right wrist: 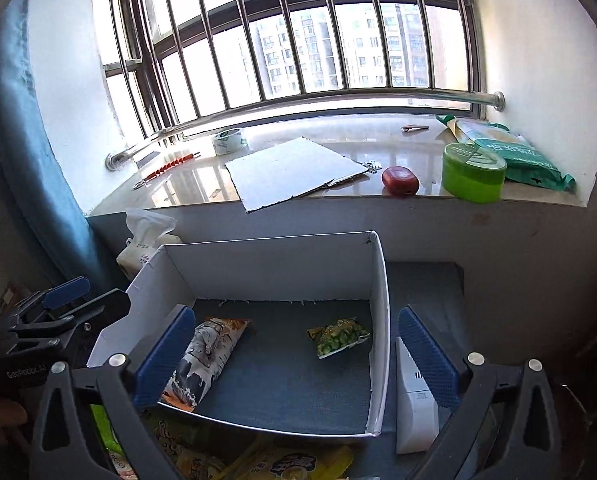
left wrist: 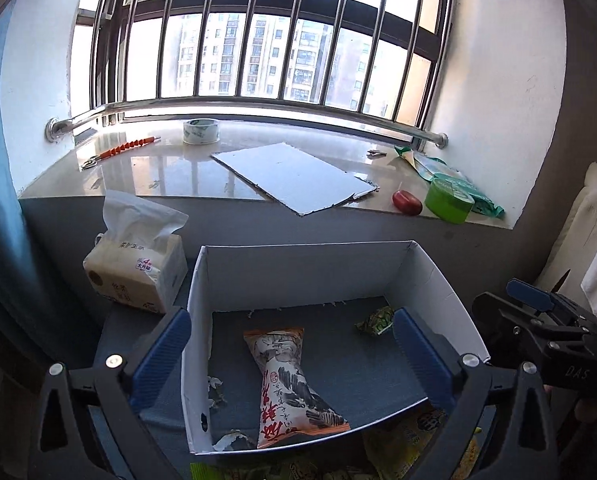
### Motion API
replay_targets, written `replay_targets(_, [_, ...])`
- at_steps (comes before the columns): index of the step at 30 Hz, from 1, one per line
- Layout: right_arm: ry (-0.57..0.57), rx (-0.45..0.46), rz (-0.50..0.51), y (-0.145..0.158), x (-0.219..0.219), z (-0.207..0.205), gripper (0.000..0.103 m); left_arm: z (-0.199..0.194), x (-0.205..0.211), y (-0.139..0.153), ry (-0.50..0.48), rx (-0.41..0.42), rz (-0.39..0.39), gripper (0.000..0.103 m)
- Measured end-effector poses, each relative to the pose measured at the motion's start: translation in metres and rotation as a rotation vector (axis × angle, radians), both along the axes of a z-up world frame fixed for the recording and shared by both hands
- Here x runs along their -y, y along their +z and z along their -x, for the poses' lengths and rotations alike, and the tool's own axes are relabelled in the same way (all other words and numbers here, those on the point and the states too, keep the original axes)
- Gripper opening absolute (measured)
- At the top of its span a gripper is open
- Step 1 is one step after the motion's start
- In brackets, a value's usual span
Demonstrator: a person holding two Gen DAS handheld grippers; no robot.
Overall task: Organize snacks
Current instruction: 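Drop the rice cracker bag into the white box with the left gripper while the right drops its bag, then grasp the yellow chip bag with the right gripper while the left grasps a green strip packet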
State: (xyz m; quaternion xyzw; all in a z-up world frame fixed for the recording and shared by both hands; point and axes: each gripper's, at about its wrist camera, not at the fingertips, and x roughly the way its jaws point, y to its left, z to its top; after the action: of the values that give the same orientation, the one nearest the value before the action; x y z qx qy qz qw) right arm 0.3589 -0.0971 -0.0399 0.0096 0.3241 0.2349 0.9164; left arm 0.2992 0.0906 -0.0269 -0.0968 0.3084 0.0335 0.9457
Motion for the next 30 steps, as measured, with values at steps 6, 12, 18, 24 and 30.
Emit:
replay_targets(6, [0.064,0.05,-0.011,0.012,0.003,0.034,0.103,0.058,0.0,0.024,-0.054,0.096,-0.107,0.103])
replay_targets(12, [0.117,0.101,-0.073,0.015,0.019,0.087,0.103,0.135,0.005,0.026,-0.129,0.155,-0.131,0.103])
replay_targets(18, [0.12,0.116,-0.114,-0.009,0.048,0.156,0.103,0.21,0.015,-0.004,-0.152,0.176,-0.079,0.103])
replay_targets(24, [0.039,0.062,-0.179,-0.057,0.081,0.209,0.103,0.255,0.023,-0.048,-0.136,0.151,0.03,0.103])
replay_targets(30, [0.033,-0.022,-0.152,-0.088,0.07,0.196,0.103,0.252,0.022,-0.062,-0.124,0.115,0.084,0.103])
